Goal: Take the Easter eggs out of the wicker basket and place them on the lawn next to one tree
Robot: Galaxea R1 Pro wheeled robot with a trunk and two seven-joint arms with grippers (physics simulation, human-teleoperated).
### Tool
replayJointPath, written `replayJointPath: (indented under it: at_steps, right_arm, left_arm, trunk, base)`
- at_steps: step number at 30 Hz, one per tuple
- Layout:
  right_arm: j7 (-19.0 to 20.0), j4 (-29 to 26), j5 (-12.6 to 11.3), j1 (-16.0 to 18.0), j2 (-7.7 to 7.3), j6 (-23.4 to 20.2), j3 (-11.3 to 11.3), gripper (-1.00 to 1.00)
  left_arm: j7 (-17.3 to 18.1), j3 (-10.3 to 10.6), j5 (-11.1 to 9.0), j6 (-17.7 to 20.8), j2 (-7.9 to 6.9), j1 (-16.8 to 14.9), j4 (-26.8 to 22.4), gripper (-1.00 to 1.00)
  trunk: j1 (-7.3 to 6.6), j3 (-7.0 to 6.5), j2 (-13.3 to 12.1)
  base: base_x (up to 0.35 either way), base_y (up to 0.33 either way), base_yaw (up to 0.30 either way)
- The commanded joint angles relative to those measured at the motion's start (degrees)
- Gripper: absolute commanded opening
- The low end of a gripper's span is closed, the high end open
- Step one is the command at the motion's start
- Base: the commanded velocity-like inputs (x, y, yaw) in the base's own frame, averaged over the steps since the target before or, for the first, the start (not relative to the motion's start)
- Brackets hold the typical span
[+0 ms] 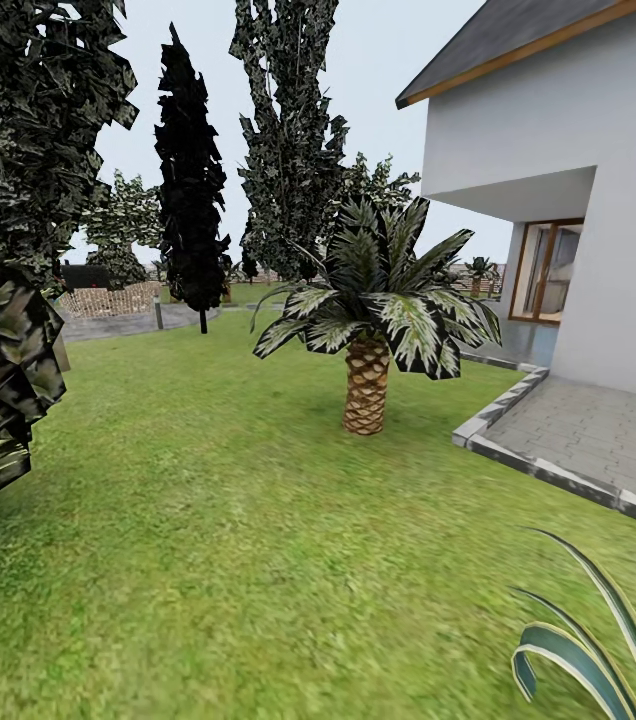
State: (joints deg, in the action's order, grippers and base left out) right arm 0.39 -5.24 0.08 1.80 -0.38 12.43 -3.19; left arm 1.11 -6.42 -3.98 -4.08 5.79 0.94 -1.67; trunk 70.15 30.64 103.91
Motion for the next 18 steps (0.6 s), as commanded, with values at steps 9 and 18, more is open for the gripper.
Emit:
replayJointPath:
  at_steps: [9, 18]
  right_arm:
    - [0.0, 0.1, 0.0, 0.0, 0.02, 0.2, -0.3, 1.0]
    - [0.0, 0.1, 0.0, 0.0, 0.03, 0.2, -0.3, 1.0]
  left_arm:
    - [0.1, -0.3, -0.4, 0.0, 0.01, 0.0, -0.1, 1.0]
    - [0.1, -0.3, -0.4, 0.0, 0.01, 0.0, -0.1, 1.0]
  trunk:
    - [0.0, 0.05, 0.0]
    - [0.0, 0.05, 0.0]
  base:
    - [0.0, 0.0, 0.0]
    - [0.0, 0.0, 0.0]
